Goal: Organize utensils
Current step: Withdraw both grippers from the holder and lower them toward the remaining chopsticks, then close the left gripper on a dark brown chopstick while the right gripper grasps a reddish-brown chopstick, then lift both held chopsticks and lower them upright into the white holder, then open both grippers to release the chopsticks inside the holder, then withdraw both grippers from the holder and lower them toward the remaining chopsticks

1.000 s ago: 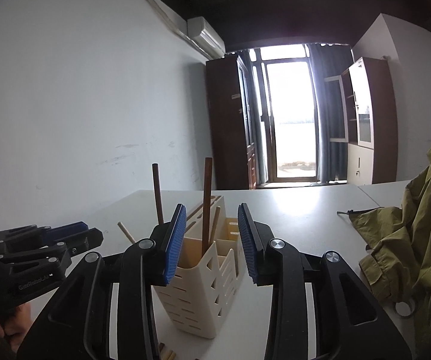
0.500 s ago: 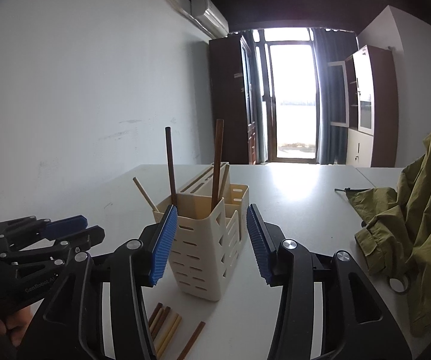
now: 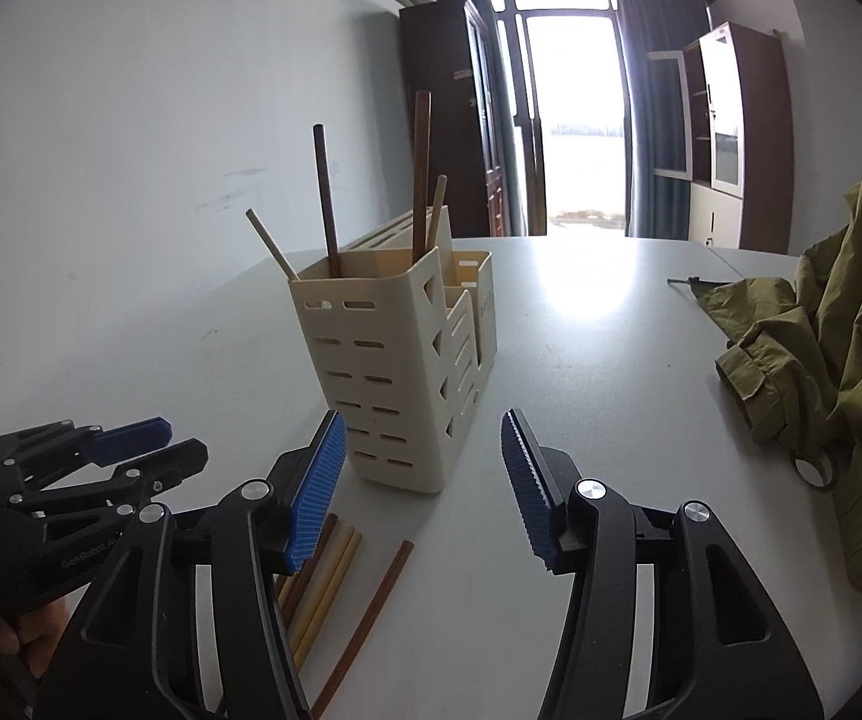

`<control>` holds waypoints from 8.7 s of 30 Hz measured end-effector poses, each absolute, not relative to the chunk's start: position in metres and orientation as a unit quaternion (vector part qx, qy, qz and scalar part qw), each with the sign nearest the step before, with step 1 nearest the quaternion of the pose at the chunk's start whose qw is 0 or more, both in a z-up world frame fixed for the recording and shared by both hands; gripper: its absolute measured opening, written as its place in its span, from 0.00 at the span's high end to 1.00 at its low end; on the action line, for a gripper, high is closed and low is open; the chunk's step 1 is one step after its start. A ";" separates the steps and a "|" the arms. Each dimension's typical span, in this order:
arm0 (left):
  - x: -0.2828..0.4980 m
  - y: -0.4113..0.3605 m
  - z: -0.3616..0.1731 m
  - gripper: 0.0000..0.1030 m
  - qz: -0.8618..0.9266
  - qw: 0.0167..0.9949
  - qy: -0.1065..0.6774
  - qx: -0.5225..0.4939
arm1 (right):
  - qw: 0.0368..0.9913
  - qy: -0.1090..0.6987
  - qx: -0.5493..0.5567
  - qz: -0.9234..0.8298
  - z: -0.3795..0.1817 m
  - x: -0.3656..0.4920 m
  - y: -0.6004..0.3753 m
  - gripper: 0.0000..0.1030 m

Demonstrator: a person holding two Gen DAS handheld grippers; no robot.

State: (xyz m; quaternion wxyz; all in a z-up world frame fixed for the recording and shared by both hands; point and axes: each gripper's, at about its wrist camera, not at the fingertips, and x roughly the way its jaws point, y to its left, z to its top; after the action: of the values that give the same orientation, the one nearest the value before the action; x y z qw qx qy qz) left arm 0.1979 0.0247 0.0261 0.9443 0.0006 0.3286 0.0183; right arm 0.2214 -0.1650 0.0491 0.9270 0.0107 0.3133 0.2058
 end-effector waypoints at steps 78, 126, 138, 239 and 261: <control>0.213 0.035 0.002 0.93 -0.013 0.922 0.386 -0.017 | 0.869 0.448 -0.023 0.208 0.011 0.220 -0.126 0.93; 0.179 0.035 0.170 0.93 -0.035 0.988 0.142 -0.037 | 0.941 0.224 0.018 0.253 0.155 0.248 -0.144 0.93; 0.179 0.025 0.193 0.93 -0.043 0.994 0.090 -0.042 | 0.952 0.160 0.030 0.260 0.183 0.239 -0.154 0.93; 0.233 0.024 0.161 0.86 -0.036 0.987 0.155 -0.022 | 0.953 0.208 0.023 0.219 0.129 0.275 -0.145 0.78; 0.192 0.015 0.114 0.73 -0.021 0.973 0.228 0.007 | 0.929 0.293 -0.008 0.225 0.092 0.246 -0.140 0.58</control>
State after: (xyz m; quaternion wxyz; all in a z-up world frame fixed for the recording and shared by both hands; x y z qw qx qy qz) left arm 0.1918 0.0153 0.1138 0.9734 0.0070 0.2281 -0.0208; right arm 0.2461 -0.1402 0.0917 0.9294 -0.0076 0.2928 0.2246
